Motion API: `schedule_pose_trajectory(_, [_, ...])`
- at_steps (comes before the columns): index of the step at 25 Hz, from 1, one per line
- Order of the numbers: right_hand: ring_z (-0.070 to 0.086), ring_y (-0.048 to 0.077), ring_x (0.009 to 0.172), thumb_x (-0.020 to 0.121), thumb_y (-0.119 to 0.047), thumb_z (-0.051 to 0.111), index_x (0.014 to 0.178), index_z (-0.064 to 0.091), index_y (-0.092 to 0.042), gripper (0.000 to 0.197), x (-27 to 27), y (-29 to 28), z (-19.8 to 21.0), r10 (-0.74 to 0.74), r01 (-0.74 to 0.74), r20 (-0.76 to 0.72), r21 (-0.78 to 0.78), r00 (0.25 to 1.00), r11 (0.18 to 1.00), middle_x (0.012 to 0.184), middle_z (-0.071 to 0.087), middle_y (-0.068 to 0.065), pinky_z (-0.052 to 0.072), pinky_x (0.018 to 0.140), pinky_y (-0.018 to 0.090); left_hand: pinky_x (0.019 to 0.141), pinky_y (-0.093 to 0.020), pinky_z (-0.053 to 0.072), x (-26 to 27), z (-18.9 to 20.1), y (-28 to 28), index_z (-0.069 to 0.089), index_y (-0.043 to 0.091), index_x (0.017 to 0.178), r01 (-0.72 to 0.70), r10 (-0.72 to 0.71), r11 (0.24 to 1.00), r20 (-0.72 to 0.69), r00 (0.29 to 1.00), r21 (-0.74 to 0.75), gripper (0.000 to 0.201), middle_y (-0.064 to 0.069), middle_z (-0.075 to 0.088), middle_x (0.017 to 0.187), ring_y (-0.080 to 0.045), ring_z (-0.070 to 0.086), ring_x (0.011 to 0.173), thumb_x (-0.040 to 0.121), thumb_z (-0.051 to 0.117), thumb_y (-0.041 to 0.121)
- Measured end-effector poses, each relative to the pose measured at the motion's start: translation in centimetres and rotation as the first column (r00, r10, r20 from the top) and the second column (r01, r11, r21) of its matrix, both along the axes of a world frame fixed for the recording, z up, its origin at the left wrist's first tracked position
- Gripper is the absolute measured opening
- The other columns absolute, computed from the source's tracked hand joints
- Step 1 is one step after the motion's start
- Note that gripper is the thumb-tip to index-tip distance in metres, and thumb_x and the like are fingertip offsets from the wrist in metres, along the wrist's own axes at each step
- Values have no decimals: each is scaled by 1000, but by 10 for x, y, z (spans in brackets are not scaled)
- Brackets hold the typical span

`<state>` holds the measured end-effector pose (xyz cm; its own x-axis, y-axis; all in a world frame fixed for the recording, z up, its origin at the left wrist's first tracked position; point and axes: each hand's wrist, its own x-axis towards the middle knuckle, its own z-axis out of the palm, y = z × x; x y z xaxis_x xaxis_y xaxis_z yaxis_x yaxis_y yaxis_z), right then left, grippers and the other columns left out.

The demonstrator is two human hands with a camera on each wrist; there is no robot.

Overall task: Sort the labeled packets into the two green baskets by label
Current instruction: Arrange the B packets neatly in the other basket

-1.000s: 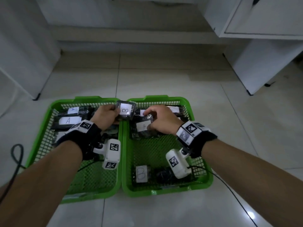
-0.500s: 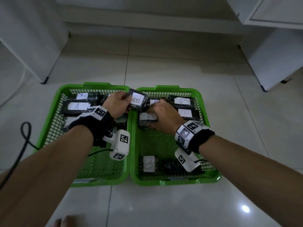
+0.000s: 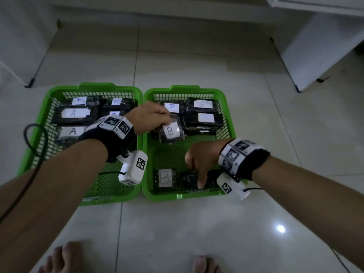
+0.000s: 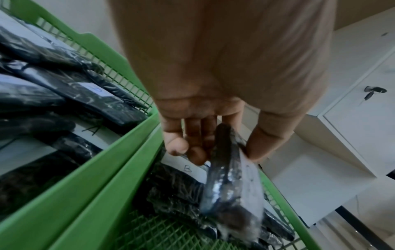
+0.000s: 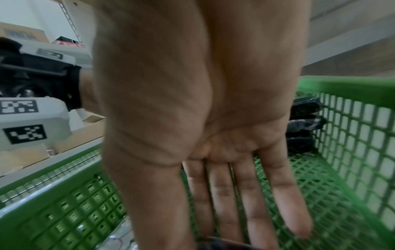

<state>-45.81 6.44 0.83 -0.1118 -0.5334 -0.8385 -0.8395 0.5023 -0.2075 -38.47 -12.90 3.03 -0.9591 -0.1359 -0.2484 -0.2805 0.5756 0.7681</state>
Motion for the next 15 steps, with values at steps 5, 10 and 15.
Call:
schedule_pose_trajectory(5, [65, 20, 99, 78, -35, 84, 109, 73, -13, 40, -11, 20, -7, -148, 142, -28, -156, 989, 977, 104, 71, -1, 54, 85, 33, 64, -27, 53, -6, -4, -1, 69, 15, 105, -95, 95, 995, -4, 996, -40, 17, -9, 71, 91, -16, 65, 69, 93, 62, 26])
schedule_pose_trajectory(10, [72, 40, 90, 92, -26, 61, 116, 65, 1, 37, -40, 47, 9, -750, 892, 503, -105, 430, 440, 102, 74, 18, 58, 80, 40, 76, -36, 59, -15, -14, -23, 66, 13, 120, -418, 434, 892, -75, 898, 171, 26, -10, 72, 105, -24, 71, 85, 94, 62, 18])
schedule_pose_trajectory(15, [69, 34, 67, 98, -25, 45, 107, 60, 3, 33, -39, 46, 24, -687, 999, 726, 12, 24, 47, 88, 71, 21, 57, 56, 32, 84, -36, 54, -21, -12, -27, 65, 23, 125, -389, 386, 921, -144, 911, 12, 31, -2, 71, 111, -21, 66, 96, 97, 53, 17])
